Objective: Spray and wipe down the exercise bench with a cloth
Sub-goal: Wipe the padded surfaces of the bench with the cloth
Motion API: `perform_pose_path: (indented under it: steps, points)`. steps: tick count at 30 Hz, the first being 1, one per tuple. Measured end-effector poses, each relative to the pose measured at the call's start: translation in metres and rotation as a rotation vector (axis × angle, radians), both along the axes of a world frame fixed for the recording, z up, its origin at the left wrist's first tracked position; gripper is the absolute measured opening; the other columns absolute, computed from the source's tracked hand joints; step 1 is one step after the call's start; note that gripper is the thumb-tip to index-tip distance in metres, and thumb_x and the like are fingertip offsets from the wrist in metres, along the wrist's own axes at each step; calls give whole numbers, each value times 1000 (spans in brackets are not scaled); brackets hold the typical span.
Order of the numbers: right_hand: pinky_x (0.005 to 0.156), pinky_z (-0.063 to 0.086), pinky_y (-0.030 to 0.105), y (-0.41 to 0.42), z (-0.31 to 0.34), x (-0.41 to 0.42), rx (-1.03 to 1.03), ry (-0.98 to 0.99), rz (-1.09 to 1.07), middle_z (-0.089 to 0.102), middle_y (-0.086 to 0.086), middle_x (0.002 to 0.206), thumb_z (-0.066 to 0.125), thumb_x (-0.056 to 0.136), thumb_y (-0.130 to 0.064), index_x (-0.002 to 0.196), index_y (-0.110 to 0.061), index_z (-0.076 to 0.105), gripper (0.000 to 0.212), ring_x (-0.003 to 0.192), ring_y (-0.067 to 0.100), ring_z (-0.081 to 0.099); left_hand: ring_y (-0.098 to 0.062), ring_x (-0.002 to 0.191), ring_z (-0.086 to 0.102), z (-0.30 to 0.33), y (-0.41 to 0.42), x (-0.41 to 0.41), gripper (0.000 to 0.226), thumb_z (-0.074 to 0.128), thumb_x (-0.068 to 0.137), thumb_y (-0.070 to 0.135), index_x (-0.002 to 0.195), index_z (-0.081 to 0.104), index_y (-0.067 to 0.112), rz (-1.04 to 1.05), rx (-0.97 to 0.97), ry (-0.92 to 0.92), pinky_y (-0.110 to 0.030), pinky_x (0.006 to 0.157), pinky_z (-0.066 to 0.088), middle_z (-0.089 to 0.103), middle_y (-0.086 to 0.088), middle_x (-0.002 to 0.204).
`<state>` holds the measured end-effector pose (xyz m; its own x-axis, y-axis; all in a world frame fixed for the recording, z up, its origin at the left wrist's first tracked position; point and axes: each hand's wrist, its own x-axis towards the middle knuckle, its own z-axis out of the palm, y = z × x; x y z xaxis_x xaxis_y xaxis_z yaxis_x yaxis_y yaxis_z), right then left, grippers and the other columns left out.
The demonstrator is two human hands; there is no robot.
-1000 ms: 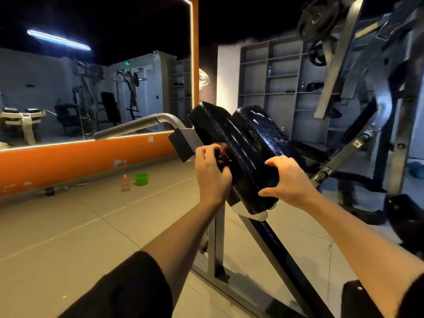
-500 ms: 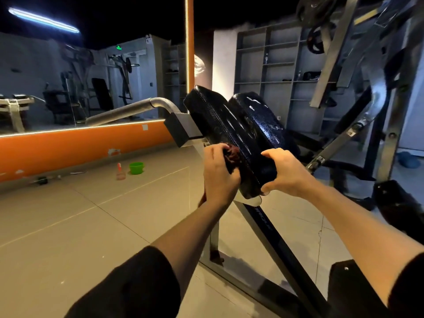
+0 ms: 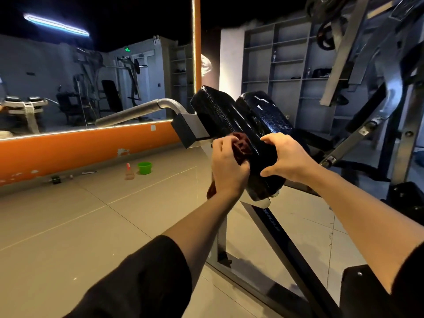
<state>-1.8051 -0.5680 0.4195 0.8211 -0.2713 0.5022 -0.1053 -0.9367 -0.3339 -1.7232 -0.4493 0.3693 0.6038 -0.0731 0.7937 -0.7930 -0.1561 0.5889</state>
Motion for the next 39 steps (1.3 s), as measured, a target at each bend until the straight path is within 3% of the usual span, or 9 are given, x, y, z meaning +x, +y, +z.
perform_pose_path:
  steps: [4,7,11,17,21,27,31,34,39]
  points:
    - [104,42,44,-1,-4,8,-77,17,27,50,4,134,87,63,-15,139,-18,45,87,127,22,40,-8,88,47,-36,8,-14,35,77,74,15,104,60,13,-85,241,-59,-8,74,36,57,-1,104]
    - [105,40,41,-5,-4,9,-66,-9,46,51,2,133,88,64,-21,139,-19,46,85,126,20,41,-12,79,48,-4,25,-1,30,73,76,21,98,56,12,14,173,-140,-17,65,35,56,-2,93]
    - [104,41,40,-5,1,12,-52,-78,50,53,1,131,86,69,-23,137,-18,48,78,123,18,44,-22,95,53,77,26,27,42,74,76,11,112,54,5,262,-140,-149,-28,83,48,54,-13,109]
    - [102,40,36,-7,-3,15,-55,-124,58,54,-1,128,86,70,-25,132,-20,53,71,121,16,44,-24,131,35,44,-2,31,45,65,90,30,129,50,14,191,98,-16,-32,111,32,35,-7,143]
    - [100,39,34,-10,-8,15,-46,-147,71,55,-3,125,84,71,-27,128,-21,56,64,119,13,44,-26,120,49,11,-3,27,32,70,86,18,115,60,8,212,38,-82,-29,103,39,50,-11,131]
    - [98,40,34,-6,-10,15,-64,-150,75,57,-2,122,84,72,-27,123,-20,60,57,116,15,47,-13,85,48,-26,19,13,27,75,76,16,95,55,14,61,151,-209,-25,69,47,51,-1,104]
    - [100,39,35,-4,-8,12,-51,-119,79,56,-2,125,83,73,-24,127,-20,57,60,119,15,45,-16,102,46,21,23,33,33,71,78,4,108,57,5,188,-118,-157,-25,87,44,49,-13,117]
    - [103,40,38,-4,-9,7,-24,-84,82,55,-1,127,84,72,-23,130,-19,55,65,120,16,45,-19,121,44,39,9,36,37,65,86,4,121,56,6,143,-56,-21,-24,105,36,45,-10,133]
    - [101,43,39,-8,-14,1,17,-45,94,56,-3,120,85,69,-20,126,-20,56,64,113,14,47,-16,98,51,-13,3,9,29,72,75,3,99,59,11,104,86,-99,-22,82,44,53,-2,113]
